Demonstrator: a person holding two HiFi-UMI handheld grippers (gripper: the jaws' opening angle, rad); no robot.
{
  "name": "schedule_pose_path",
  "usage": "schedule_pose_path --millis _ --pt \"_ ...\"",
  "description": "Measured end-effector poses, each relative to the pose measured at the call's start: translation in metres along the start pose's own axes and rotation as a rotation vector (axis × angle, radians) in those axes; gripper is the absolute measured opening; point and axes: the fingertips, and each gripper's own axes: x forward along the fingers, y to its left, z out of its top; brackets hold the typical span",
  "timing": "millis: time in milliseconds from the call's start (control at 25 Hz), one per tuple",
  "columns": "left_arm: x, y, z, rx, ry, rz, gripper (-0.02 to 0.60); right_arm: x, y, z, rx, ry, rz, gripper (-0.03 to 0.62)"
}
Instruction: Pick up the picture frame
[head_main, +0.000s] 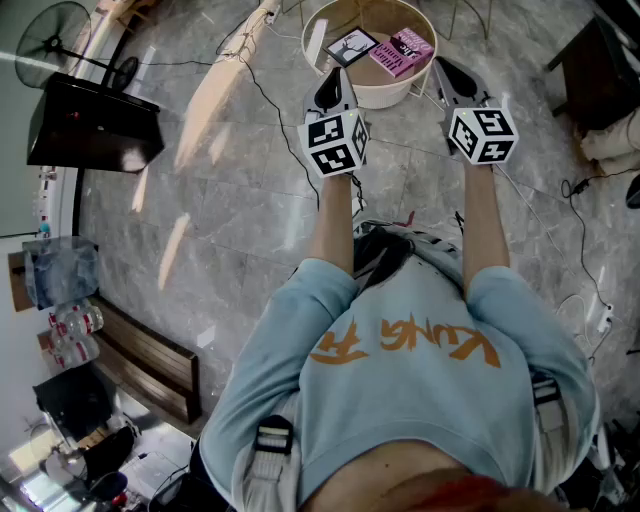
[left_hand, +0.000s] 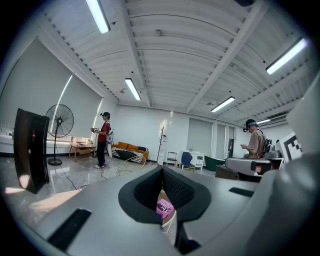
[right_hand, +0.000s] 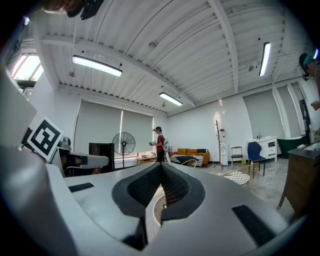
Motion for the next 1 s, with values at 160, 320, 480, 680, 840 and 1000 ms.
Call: schedule_pose_path --millis 160,320,480,680,840,1000 --pt "-0.001 -0.001 0.004 0.01 0.001 0.013 0.02 -0.001 -0.002 0.005 -0.005 -0.009 0.003 -0.003" --pt "0.001 0.002 0.004 0.018 0.002 0.032 0.02 0.005 -0.009 0.004 0.001 0.0 -0.024 -0.003" --pt "0.006 0.007 -0.001 0.015 0.013 0.051 0.02 0.012 -0.013 0.001 0.005 0.01 -0.013 -0.003" --pt "0.015 0.006 0.0 0.02 0.014 0.042 0.02 0.018 -0.024 0.007 0.018 -0.006 -0.012 -0.003" --pt "0.019 0.009 0.009 0.011 -0.004 0.047 0.02 0.02 -0.029 0.019 0.018 -0.033 0.002 -0.003" --pt "0.03 0.013 0.016 0.005 -0.021 0.052 0.02 0.03 -0.035 0.026 0.014 -0.043 0.012 -0.003"
